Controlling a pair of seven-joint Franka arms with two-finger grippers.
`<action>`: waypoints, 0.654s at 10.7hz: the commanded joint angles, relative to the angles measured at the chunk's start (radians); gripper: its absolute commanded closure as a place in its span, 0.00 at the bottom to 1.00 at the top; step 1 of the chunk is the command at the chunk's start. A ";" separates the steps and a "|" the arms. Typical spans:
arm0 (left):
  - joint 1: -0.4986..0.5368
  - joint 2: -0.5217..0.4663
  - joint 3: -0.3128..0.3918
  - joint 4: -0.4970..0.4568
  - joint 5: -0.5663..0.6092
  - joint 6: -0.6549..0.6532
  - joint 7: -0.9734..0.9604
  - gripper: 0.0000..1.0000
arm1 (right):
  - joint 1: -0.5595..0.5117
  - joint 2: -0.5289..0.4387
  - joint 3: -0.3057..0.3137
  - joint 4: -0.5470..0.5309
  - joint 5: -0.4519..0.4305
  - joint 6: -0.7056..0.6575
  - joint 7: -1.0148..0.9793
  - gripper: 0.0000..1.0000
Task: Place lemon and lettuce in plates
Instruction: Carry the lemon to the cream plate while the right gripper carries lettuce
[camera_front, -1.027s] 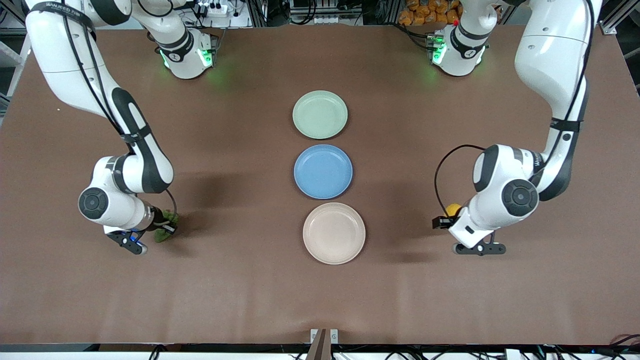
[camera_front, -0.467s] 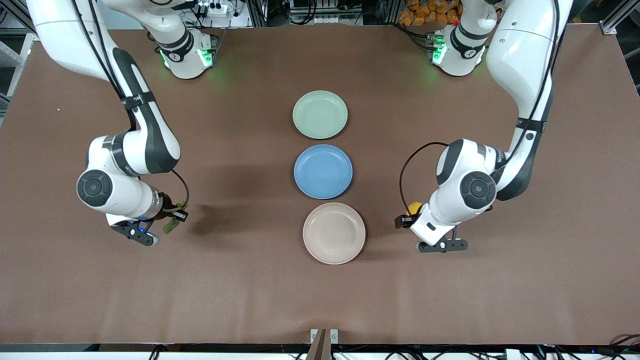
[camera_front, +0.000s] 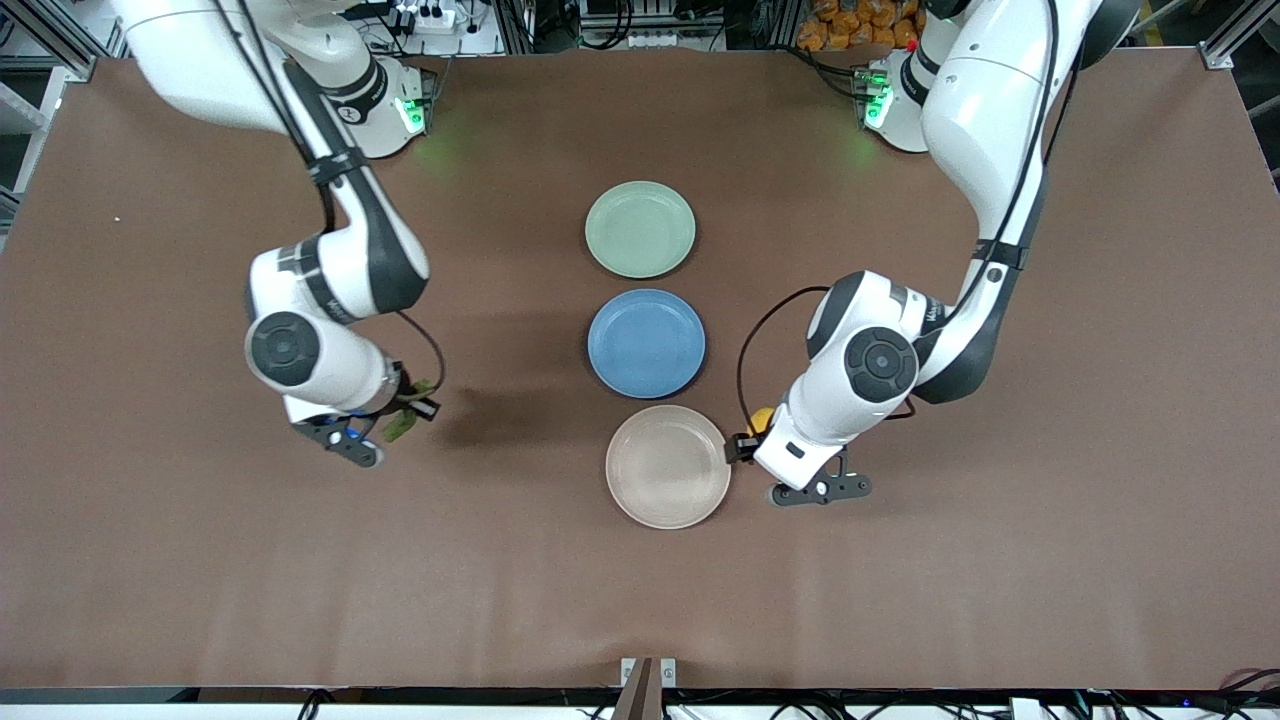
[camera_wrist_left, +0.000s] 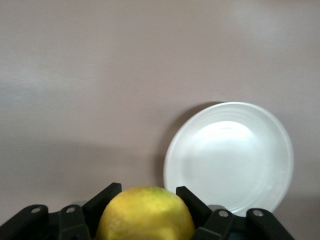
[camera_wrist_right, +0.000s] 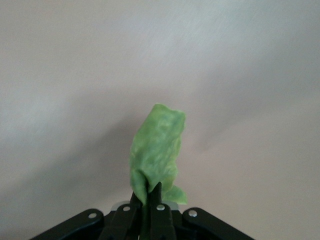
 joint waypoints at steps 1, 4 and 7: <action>-0.052 0.056 0.009 0.050 -0.052 0.102 -0.067 0.55 | 0.073 -0.036 -0.004 -0.017 -0.008 -0.032 0.125 0.91; -0.080 0.095 0.009 0.060 -0.065 0.185 -0.092 0.55 | 0.194 -0.063 -0.004 -0.017 -0.010 -0.098 0.264 0.91; -0.109 0.141 0.009 0.061 -0.065 0.274 -0.112 0.56 | 0.284 -0.057 -0.004 -0.018 -0.010 -0.112 0.380 0.91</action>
